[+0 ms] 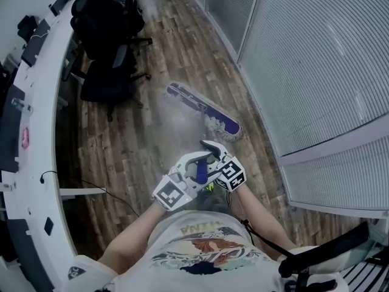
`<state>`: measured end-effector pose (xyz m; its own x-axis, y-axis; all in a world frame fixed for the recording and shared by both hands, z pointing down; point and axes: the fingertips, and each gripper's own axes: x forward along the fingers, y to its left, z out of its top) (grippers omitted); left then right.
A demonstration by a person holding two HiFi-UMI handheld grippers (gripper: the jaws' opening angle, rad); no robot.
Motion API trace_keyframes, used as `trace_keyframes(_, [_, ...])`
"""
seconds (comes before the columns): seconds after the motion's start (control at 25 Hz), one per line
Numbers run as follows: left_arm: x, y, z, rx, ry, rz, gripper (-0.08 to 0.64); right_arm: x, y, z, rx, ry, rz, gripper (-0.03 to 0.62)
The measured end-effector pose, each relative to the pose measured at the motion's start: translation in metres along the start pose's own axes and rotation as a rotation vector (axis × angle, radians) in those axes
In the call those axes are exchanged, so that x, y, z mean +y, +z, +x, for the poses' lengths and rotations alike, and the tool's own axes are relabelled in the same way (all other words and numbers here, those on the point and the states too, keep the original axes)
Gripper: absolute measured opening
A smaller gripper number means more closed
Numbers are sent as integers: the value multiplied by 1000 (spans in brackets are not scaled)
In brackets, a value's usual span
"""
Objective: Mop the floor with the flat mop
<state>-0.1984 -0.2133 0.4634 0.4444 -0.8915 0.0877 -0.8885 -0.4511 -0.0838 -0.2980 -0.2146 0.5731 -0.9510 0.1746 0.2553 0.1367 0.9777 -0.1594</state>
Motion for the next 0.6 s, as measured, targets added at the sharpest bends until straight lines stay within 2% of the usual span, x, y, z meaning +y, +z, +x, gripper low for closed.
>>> trace_keyframes(0.16, [38,3,32,-19,46,1,204,-43,12,9,-1,39,-29,238])
trace_keyframes(0.32, [60,6,42,-33,98,-28,204,-60,21,17,-13,81,-56,236])
trace_keyframes(0.44, [59,4,40,-7,108,-20,204,-56,20,19,-4,98,-69,236])
trace_keyframes(0.6, [33,-7,29,35,106,-30,203,-33,3,11,41,107,-88,236])
